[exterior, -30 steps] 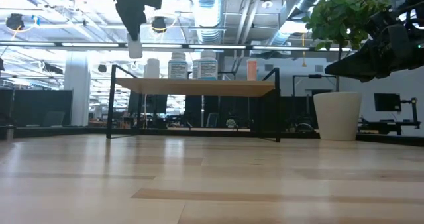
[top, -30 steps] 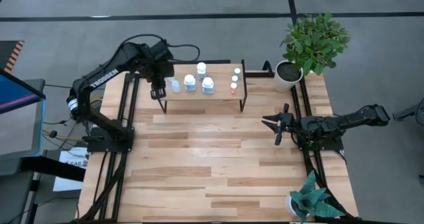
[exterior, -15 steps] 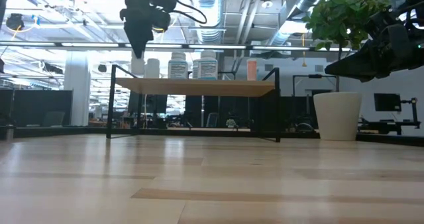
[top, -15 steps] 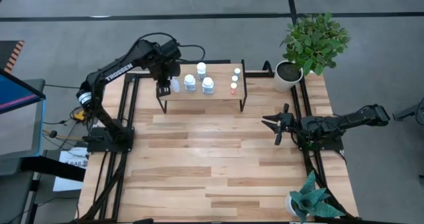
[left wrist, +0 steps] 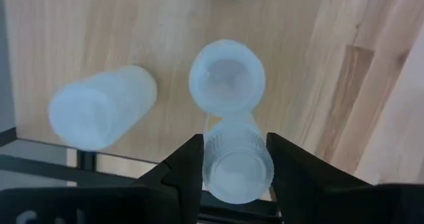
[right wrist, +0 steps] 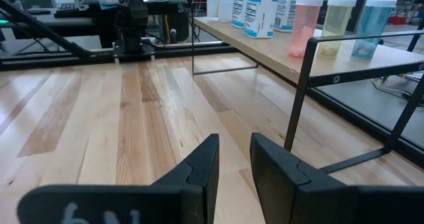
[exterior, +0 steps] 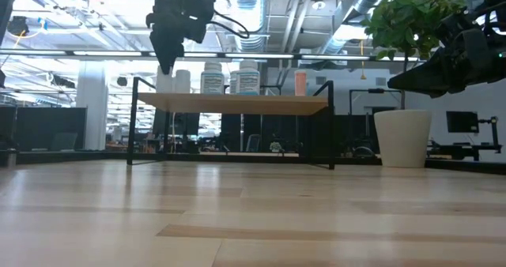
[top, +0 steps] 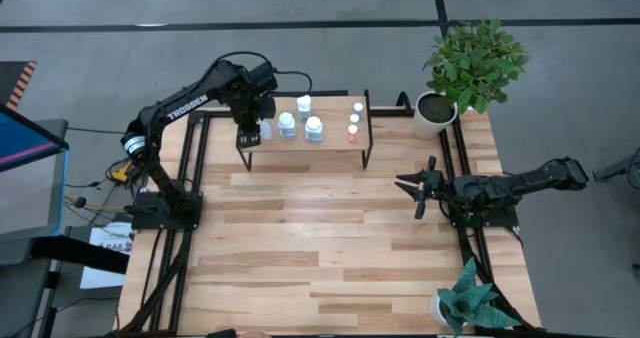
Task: Pick and place medicine bottles onto shelf by color
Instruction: Put the transparent pill bottle on the shelf, then adjust the white pill bottles on the shelf
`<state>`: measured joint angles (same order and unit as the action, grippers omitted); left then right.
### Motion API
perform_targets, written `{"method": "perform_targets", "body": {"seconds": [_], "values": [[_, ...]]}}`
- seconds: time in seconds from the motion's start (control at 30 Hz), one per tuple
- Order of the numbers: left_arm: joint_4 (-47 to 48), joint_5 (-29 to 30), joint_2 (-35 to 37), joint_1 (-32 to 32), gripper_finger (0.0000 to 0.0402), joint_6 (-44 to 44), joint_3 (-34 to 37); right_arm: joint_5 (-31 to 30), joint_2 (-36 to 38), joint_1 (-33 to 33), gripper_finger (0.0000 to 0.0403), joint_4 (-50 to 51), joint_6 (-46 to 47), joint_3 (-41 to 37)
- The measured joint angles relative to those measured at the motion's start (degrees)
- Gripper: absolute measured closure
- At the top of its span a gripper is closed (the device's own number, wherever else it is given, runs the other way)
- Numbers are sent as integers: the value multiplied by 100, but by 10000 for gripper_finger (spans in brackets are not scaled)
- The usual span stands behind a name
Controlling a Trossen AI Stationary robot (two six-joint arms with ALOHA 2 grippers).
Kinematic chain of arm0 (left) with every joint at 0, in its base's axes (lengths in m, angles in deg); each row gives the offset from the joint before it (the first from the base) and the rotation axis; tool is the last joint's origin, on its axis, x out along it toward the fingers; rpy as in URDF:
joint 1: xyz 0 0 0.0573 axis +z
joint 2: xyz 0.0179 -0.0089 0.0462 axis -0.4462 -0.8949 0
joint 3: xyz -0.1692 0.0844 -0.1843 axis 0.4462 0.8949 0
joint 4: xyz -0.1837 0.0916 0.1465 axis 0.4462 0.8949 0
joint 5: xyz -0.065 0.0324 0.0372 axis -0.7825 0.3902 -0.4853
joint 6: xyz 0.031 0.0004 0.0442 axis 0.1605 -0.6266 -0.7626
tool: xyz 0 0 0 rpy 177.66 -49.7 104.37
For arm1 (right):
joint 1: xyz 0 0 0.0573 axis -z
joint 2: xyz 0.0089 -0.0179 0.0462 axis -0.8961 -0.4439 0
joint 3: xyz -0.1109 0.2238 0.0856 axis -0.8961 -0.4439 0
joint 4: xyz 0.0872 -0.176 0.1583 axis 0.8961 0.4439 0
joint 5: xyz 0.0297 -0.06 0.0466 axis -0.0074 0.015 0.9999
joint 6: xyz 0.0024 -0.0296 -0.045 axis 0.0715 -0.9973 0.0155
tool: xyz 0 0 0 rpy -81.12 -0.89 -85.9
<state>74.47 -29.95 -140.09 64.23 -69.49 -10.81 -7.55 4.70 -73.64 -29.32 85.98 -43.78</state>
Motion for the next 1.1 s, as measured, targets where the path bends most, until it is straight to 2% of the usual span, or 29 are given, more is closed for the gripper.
{"method": "perform_targets", "body": {"seconds": [0.2, 0.57, 0.83, 0.97, 1.1], "values": [[-70, 341, 6, -2, 244, 126, 0, -1, 0, 0, 294, 0, 1, 1], [-75, 415, 6, -4, 210, 212, -173, -1, 0, 0, 294, 0, 2, 1], [168, 636, 19, -261, 209, 230, -1088, 0, 0, 0, 294, 0, 2, 1], [-14, 698, -72, -409, 217, 206, -1070, -1, 0, 0, 294, 1, 0, 0], [-95, 841, -461, -469, 248, 200, -1124, -2, -2, 0, 294, 0, 0, 0]]}}
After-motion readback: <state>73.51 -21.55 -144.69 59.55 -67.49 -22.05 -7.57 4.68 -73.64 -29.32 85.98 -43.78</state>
